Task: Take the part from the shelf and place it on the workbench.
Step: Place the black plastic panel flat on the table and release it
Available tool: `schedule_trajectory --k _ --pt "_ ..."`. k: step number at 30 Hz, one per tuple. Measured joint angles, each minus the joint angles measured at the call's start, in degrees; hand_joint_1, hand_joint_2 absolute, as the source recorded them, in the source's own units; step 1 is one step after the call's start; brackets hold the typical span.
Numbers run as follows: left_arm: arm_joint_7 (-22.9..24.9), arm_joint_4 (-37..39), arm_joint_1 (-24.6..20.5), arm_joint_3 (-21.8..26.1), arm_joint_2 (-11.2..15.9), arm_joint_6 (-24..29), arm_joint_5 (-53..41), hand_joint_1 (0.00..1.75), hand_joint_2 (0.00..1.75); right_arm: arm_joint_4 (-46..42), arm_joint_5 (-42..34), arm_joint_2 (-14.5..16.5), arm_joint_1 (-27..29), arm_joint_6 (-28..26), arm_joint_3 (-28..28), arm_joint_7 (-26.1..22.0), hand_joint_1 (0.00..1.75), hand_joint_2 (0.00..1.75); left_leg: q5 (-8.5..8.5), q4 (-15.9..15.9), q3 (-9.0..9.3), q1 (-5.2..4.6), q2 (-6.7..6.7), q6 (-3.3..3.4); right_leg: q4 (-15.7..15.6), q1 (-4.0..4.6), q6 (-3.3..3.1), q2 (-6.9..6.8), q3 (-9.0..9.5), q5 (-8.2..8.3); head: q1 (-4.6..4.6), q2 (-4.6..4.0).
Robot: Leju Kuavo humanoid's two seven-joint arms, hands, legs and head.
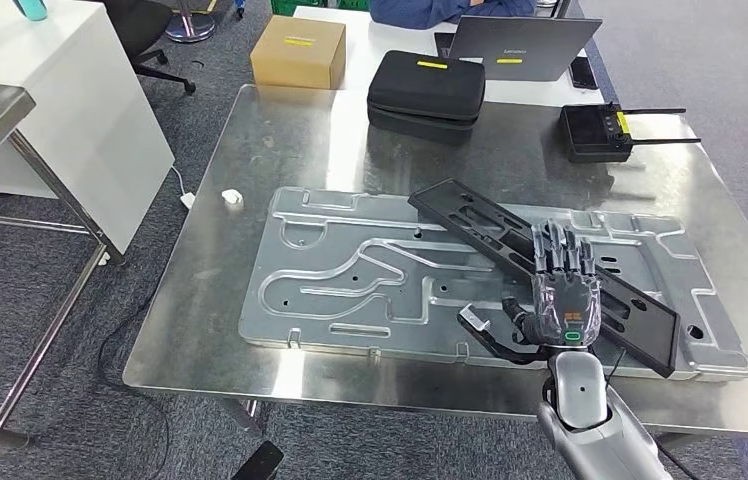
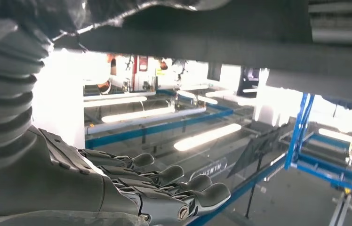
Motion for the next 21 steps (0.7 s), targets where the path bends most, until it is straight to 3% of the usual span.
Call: schedule_trajectory --k 1,2,4,6,8,11,12,14,16,17,18,19,21 --pt "0.0 0.0 0.0 0.0 0.0 0.0 0.0 0.00 0.00 0.2 0.0 0.0 0.2 0.0 0.0 0.0 0.00 0.00 -0.01 0.0 0.01 -0.10 -0.01 0.02 1.2 0.01 -0.08 0.00 -0.60 0.11 0.00 0.00" --pt "0.0 0.0 0.1 0.0 0.0 0.0 0.0 0.00 0.00 0.3 0.0 0.0 0.3 0.0 0.0 0.0 0.00 0.00 -0.03 0.0 0.07 -0.18 -0.04 0.02 -0.1 0.05 -0.28 0.00 -0.01 1.40 0.01 0.00" --pt "0.0 0.0 0.0 0.0 0.0 0.0 0.0 0.00 0.00 0.5 0.0 0.0 0.4 0.0 0.0 0.0 0.00 0.00 -0.09 0.0 0.26 -0.27 -0.08 -0.01 -7.7 0.26 -0.99 0.00 3.64 5.26 0.01 0.00" --pt "-0.1 0.0 0.0 0.0 0.0 0.0 0.0 0.00 0.00 0.5 0.0 0.0 0.3 0.0 0.0 0.0 0.00 0.00 -0.16 0.0 0.26 -0.42 -0.08 -0.26 -13.7 0.76 -1.63 -0.05 6.47 7.19 -0.02 0.00" --pt "-0.1 0.0 0.0 0.0 0.0 0.0 0.0 0.00 0.00 0.5 0.0 0.0 0.3 -0.1 0.0 0.1 0.00 0.00 -0.16 -0.2 0.23 -0.47 -0.03 -0.79 -14.9 1.14 -1.94 -0.01 6.85 7.16 -0.03 0.00" --pt "-0.1 0.0 0.0 0.0 0.0 0.2 0.1 0.00 0.00 -0.1 0.0 0.0 1.0 -0.3 -0.2 0.1 0.00 0.00 -1.19 0.8 -0.03 -0.50 0.11 -1.80 -15.9 0.68 -2.77 -0.02 7.42 7.63 -0.09 0.00" --pt "-0.1 0.0 0.0 0.0 0.0 0.4 0.2 0.00 0.00 -1.0 0.0 0.0 1.8 -0.3 -0.5 0.0 0.00 0.00 -2.54 2.9 -0.92 -0.51 0.14 -2.06 -16.3 0.52 -3.06 -0.14 7.68 7.79 -0.12 0.00" --pt "0.0 0.0 0.2 0.0 0.1 0.9 0.4 0.00 0.00 -3.7 0.0 0.0 4.3 -0.3 -1.8 -0.5 0.00 0.00 -6.14 9.9 -4.20 -0.43 0.16 -2.41 -16.4 0.58 -3.43 -0.44 7.81 7.77 -0.16 0.00" --pt "0.1 0.0 0.6 0.0 0.3 1.2 0.6 0.00 0.00 -7.3 0.0 -0.1 7.2 -0.3 -3.4 -0.7 0.00 0.87 -7.57 15.1 -6.79 -0.42 0.16 -2.63 -16.2 0.64 -3.54 -0.55 7.78 7.59 -0.16 0.00" --pt "0.2 0.0 0.8 0.0 0.4 1.3 0.7 0.00 0.00 -9.3 0.0 -0.3 8.4 -0.3 -4.1 -0.8 0.00 1.31 -6.63 14.7 -6.71 -0.42 0.17 -2.65 -16.0 0.63 -3.50 -0.50 7.78 7.46 -0.16 0.00" --pt "0.1 0.0 0.9 0.0 0.6 1.3 0.8 0.00 0.00 -11.1 0.0 -0.7 9.4 -0.3 -4.7 -1.0 0.00 1.75 -4.80 12.3 -5.59 -0.41 0.17 -2.58 -15.8 0.60 -3.37 -0.42 7.78 7.28 -0.16 0.00" --pt "0.0 0.0 1.0 0.0 0.7 1.3 0.9 0.00 0.00 -12.8 0.0 -1.2 10.3 -0.3 -5.0 -1.4 0.00 1.75 -2.74 8.5 -3.84 -0.40 0.17 -2.42 -15.5 0.57 -3.19 -0.33 7.76 7.06 -0.16 0.00" --pt "-0.6 0.0 0.9 0.0 0.8 1.2 1.1 0.00 0.00 -16.4 -0.4 -2.6 12.0 -0.3 -5.8 -4.4 0.00 1.75 -0.55 2.2 -0.82 -0.49 0.14 -1.92 -14.7 0.79 -2.59 -0.17 7.55 6.58 -0.12 0.00"
